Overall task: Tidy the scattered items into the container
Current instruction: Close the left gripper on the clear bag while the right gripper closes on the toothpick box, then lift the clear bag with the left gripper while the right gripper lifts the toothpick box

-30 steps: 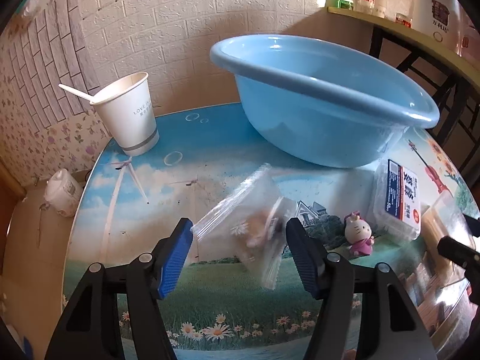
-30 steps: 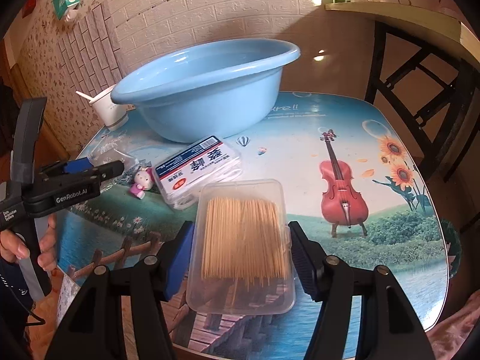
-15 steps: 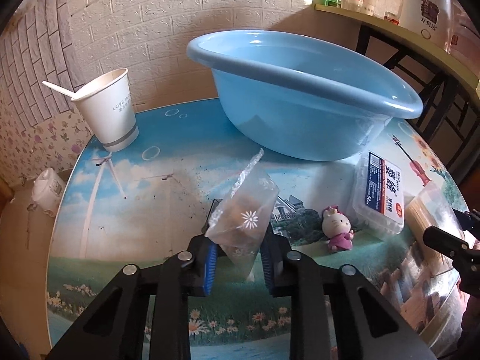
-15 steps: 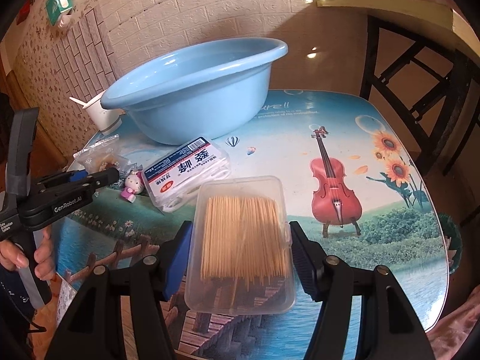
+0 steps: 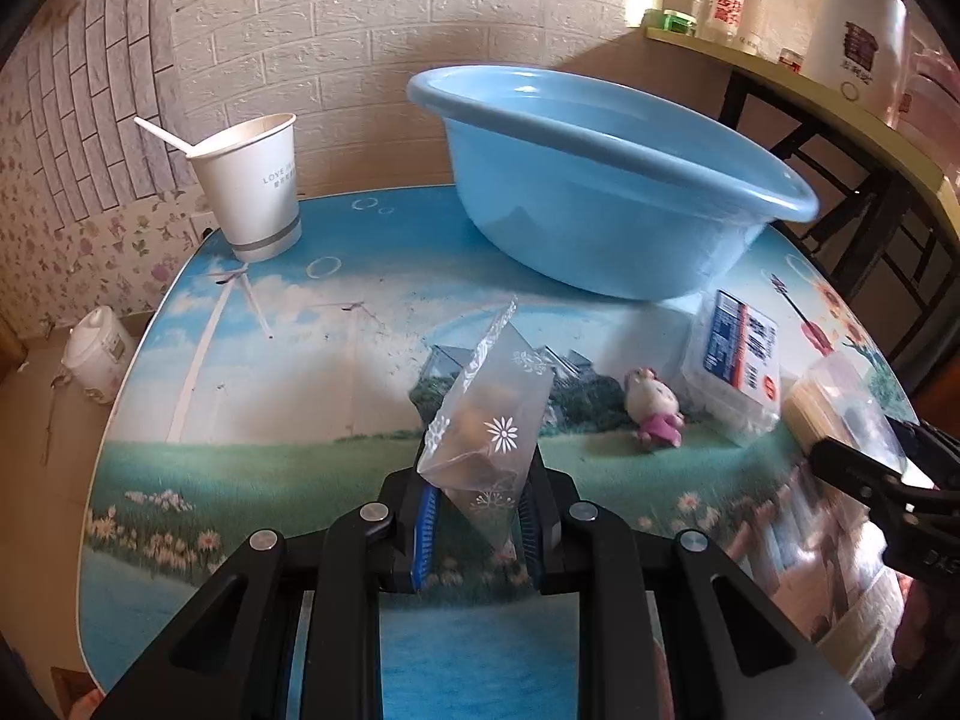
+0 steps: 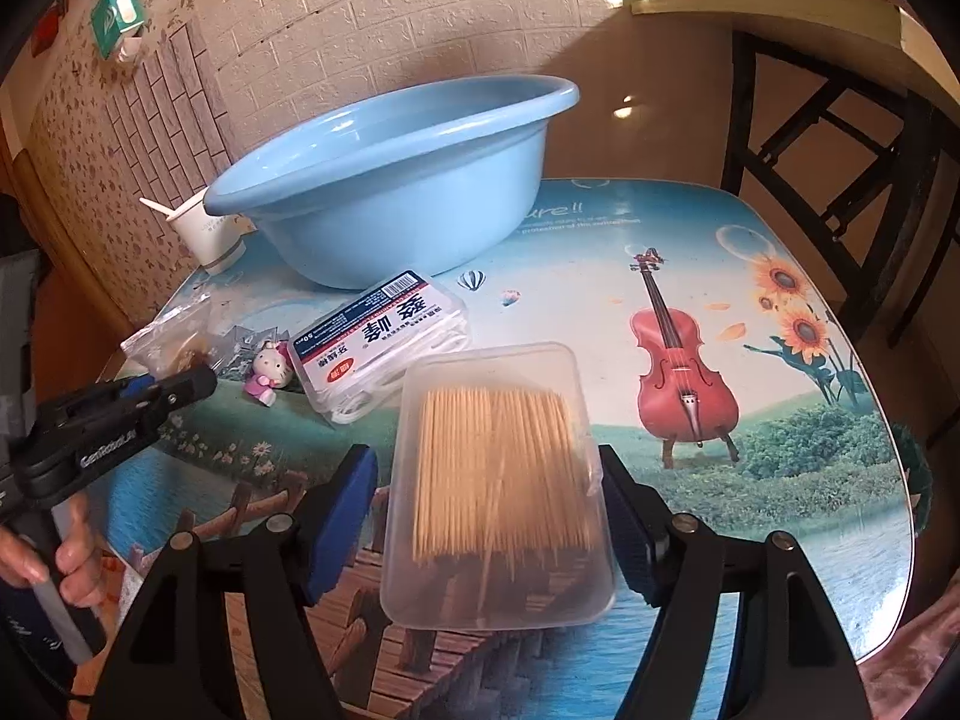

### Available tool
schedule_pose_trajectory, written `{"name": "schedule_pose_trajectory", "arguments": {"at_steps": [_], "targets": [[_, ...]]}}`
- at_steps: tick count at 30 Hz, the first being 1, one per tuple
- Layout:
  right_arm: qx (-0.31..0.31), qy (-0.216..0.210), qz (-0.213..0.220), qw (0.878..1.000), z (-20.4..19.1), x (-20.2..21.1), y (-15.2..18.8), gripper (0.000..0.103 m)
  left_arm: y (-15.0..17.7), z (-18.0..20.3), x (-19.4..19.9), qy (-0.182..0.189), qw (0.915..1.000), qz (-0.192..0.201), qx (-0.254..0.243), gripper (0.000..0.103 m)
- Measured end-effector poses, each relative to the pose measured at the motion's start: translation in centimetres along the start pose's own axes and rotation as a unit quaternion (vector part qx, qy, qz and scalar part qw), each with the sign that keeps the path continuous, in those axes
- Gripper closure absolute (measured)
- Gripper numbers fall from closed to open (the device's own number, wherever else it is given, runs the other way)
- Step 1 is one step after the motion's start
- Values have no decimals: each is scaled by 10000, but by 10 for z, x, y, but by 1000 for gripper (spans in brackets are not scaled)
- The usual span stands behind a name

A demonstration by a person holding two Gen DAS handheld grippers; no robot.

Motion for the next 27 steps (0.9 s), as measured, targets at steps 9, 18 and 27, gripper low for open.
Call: {"name": "schedule_pose_trajectory", "arguments": {"at_steps": [9, 18, 27], "targets": [[508, 213, 393, 9977, -9, -4, 4, 29, -1, 10, 4, 59, 10000, 60, -28, 81], [419, 129, 465, 9980, -2, -2, 3, 41, 0, 12, -1, 105, 9999, 40, -45, 81], [319, 35, 369, 9988, -1, 2, 5, 41, 2, 20, 2, 126, 9998, 60, -116, 81]]}}
Point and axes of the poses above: each gripper's, at about its wrist camera, not at the fingertips, and x roughly against the way its jaws point, z to its right, y to its underside, the point moved 9 cm from there along -x, roughly the way its jaws point, and after that the axes turned 6 degrees about z, right-handed, at the moved point
